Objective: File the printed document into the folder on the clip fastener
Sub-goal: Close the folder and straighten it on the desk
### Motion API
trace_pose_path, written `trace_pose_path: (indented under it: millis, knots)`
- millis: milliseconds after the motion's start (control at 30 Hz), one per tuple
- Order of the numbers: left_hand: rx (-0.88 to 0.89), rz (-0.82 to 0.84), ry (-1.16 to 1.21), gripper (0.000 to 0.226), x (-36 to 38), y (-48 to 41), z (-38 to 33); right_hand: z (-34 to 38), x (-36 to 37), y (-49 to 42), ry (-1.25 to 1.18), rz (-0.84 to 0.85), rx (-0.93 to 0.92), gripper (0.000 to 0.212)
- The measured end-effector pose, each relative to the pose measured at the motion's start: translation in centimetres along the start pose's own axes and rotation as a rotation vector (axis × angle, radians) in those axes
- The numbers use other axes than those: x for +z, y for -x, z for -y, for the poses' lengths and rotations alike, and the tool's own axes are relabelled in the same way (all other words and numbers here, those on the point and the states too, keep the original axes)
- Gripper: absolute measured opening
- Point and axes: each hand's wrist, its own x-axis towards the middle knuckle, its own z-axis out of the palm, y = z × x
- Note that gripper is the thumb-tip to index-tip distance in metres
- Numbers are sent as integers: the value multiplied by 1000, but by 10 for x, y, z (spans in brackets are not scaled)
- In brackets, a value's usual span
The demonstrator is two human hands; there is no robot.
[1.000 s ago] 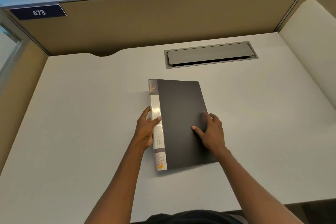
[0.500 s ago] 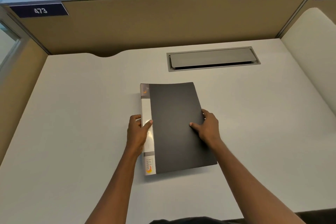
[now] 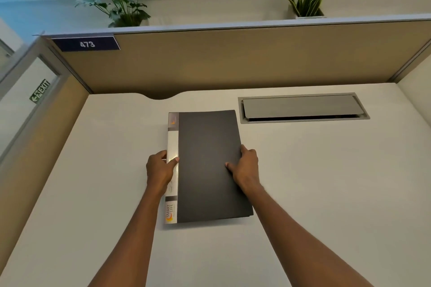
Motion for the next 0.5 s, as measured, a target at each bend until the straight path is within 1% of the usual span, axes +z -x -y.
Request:
trace_pose_path:
  millis: [200, 500]
  knots:
    - [8, 22, -27, 40, 7, -58, -21, 29, 11, -47, 27, 3, 44, 47]
    - [-18, 18, -126, 40, 22, -127, -53, 55, 24, -113, 141, 17, 76, 55]
